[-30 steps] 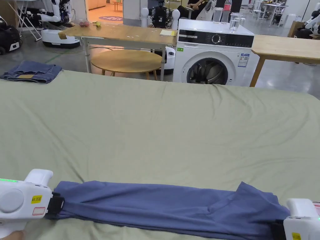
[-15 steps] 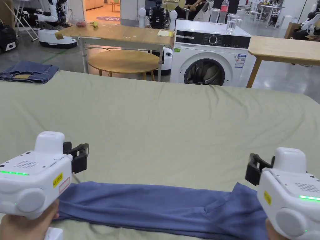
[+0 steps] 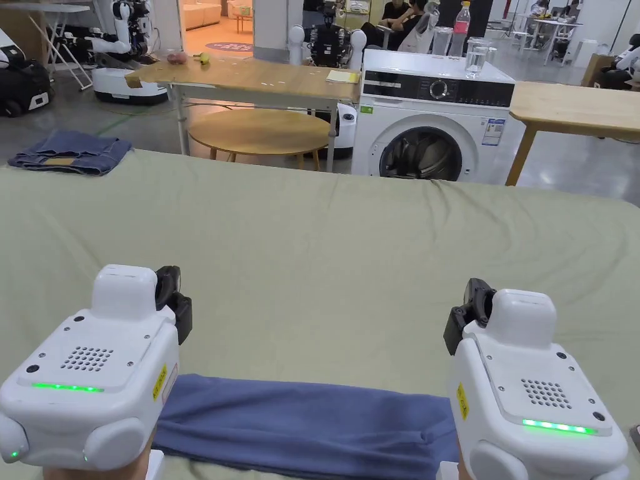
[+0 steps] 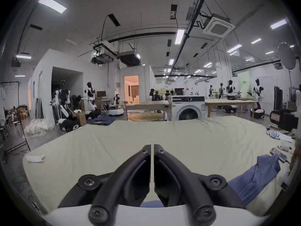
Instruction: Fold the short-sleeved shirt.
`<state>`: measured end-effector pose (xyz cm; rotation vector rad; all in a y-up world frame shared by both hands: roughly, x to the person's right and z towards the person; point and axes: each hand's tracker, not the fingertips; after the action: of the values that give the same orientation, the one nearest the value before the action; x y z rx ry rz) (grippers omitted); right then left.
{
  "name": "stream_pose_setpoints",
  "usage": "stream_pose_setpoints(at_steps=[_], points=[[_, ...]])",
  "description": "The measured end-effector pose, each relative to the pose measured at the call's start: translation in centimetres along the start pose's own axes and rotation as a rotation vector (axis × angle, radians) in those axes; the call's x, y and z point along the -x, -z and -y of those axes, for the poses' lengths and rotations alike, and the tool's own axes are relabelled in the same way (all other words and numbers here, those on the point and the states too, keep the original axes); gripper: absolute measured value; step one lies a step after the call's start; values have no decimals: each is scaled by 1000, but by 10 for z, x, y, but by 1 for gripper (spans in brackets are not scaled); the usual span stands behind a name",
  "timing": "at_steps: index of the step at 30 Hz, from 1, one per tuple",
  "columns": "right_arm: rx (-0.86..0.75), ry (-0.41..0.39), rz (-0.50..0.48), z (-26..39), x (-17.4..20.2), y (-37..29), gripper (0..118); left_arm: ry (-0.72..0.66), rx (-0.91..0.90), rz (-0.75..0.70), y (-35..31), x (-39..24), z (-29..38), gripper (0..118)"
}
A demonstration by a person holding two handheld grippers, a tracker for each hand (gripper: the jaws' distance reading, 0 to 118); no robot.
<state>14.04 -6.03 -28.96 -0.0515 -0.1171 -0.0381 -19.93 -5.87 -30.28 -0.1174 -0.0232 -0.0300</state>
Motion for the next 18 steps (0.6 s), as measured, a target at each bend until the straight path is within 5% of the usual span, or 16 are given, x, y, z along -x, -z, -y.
stream_pose_setpoints(at_steps=[9, 14, 15, 18], points=[[54, -14, -14, 4, -6, 9, 0, -94, 418, 37, 28, 83, 18, 0], [104, -22, -26, 10, -7, 15, 0, -333, 627, 189, 55, 136, 42, 0], [113, -22, -29, 12, -8, 16, 0, -375, 677, 220, 62, 144, 47, 5], [140, -29, -38, 17, -8, 19, 0, -445, 798, 293, 78, 168, 60, 47]])
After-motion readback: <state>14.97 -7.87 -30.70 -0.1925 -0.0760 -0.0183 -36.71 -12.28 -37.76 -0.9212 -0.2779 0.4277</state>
